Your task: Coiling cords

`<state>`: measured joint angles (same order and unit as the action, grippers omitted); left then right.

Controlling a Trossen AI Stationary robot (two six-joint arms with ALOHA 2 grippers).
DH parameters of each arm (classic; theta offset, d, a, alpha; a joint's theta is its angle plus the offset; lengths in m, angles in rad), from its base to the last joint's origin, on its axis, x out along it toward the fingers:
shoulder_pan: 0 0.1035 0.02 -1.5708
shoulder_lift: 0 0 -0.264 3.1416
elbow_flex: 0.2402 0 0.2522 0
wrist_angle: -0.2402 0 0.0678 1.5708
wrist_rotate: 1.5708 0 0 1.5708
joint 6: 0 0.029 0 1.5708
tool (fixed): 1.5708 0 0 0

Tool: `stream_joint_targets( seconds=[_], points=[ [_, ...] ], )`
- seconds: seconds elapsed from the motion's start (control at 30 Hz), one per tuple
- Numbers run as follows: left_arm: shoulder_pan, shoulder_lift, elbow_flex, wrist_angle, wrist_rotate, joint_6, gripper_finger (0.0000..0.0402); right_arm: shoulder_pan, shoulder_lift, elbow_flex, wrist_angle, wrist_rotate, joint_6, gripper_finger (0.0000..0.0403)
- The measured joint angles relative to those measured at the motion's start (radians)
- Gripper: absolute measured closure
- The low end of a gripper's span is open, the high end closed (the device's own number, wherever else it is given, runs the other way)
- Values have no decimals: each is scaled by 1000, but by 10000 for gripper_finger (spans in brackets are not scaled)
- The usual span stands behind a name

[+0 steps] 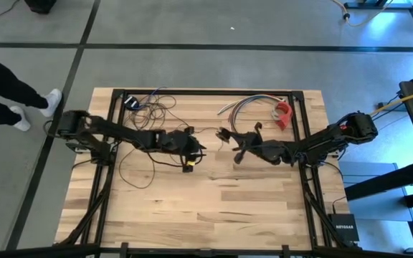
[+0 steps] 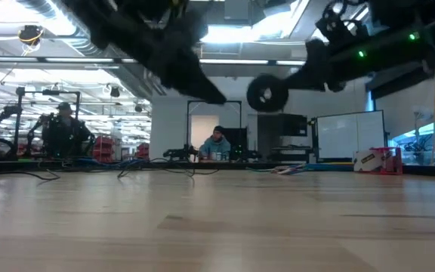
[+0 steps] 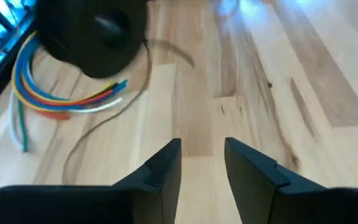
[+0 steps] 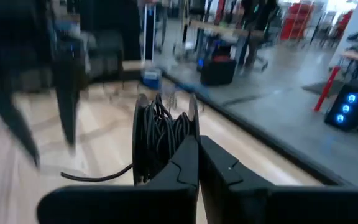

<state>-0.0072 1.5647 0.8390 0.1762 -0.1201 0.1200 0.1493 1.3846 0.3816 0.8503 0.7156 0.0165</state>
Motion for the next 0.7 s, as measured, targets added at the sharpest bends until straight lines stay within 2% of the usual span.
stream_joint_targets(
  seconds=[0.2, 0.37, 0.5, 0.7],
  points=[
    [10, 171, -59, 446, -17, 10, 305, 0, 0, 46, 96, 10, -77, 399],
    [11, 334, -36, 691, -47, 56, 313, 0, 0, 74, 91, -20, -115, 399],
    [16, 419, 10, 742, -191, 103, 319, 0, 0, 79, 92, -19, -149, 399],
    [40, 461, 63, 750, -225, 151, 321, 0, 0, 79, 88, -19, -169, 398]
  ],
)
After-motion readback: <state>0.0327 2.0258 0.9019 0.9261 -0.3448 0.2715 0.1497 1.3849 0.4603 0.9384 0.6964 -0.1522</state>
